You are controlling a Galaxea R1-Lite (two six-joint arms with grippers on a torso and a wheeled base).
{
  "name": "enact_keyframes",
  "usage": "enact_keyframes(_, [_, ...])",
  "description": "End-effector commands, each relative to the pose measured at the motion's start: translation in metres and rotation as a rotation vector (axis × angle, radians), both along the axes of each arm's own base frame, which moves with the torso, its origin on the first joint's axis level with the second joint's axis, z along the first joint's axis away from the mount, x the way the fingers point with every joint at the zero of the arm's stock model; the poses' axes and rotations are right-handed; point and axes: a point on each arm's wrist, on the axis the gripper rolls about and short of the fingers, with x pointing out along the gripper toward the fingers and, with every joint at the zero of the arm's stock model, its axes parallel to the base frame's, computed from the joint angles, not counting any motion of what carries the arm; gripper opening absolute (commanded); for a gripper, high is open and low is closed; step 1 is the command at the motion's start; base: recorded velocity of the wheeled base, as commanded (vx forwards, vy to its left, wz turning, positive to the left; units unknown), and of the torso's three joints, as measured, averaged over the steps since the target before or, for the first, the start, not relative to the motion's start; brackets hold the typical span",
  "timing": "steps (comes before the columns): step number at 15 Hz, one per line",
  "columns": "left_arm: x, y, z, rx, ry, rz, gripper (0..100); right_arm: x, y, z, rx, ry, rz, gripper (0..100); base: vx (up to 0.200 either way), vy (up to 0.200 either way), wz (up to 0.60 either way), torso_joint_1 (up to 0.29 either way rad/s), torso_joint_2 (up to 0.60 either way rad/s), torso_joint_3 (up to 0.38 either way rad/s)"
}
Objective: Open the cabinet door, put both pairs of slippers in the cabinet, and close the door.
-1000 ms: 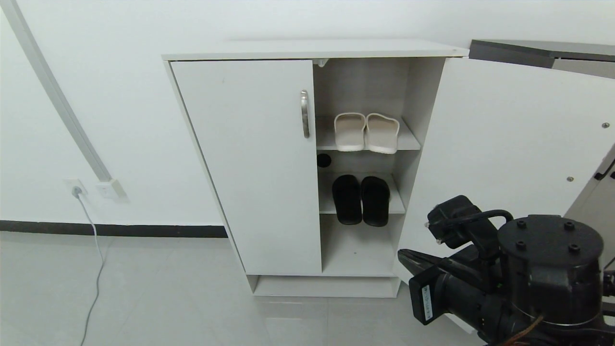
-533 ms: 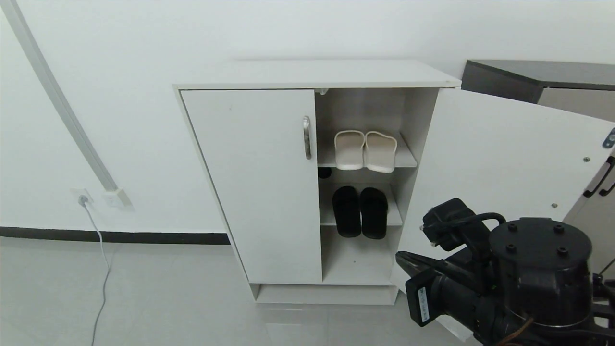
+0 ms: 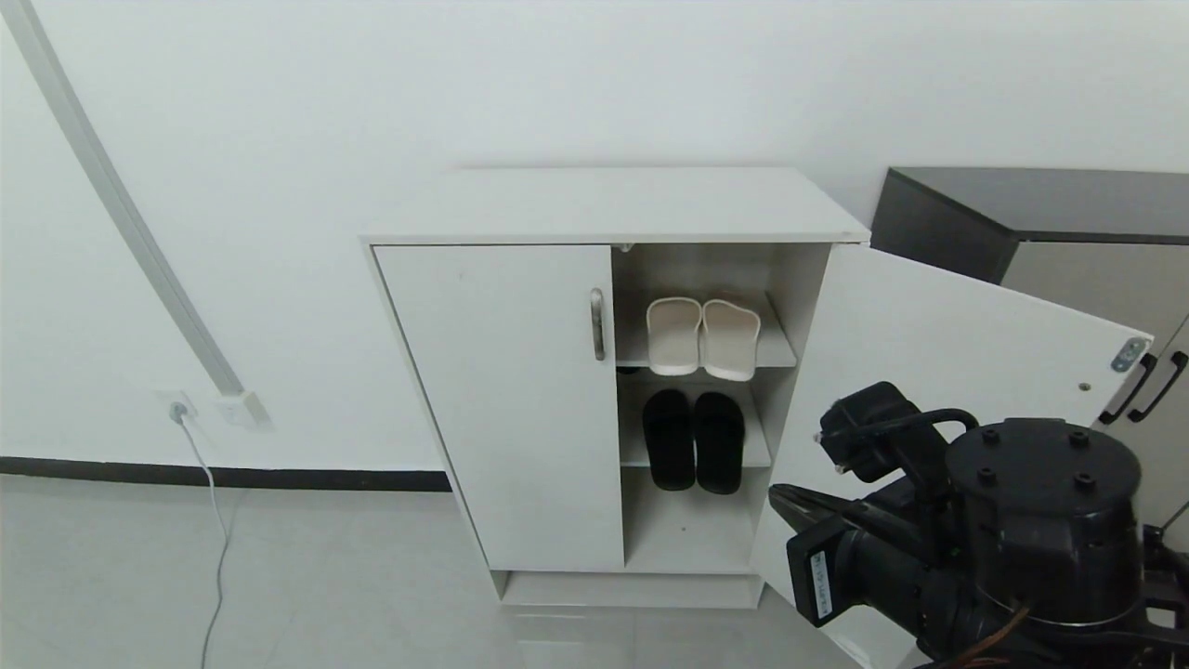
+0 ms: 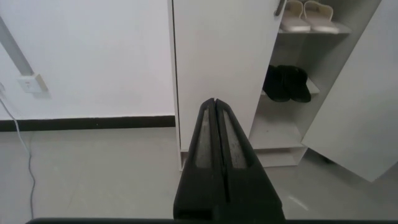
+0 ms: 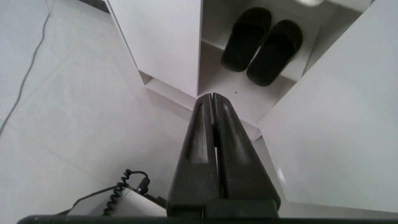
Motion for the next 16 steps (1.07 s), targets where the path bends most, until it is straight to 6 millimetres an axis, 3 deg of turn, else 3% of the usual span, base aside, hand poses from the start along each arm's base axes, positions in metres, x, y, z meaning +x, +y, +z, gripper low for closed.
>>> enact_keyframes(1, [0.0001,0.0,0.0001,0.0,0.001,0.001,0,0.0007,-0.0007,0.0,0.001,0.0,-0.003,0,0.0,0.0,0.0,0.178,-0.49,-0.33])
enact_keyframes(16, [0.0001,0.0,0.0001,0.0,0.001,0.001,0,0.0017,-0.002,0.0,0.001,0.0,-0.009,0,0.0,0.0,0.0,0.209,-0.53,-0.315])
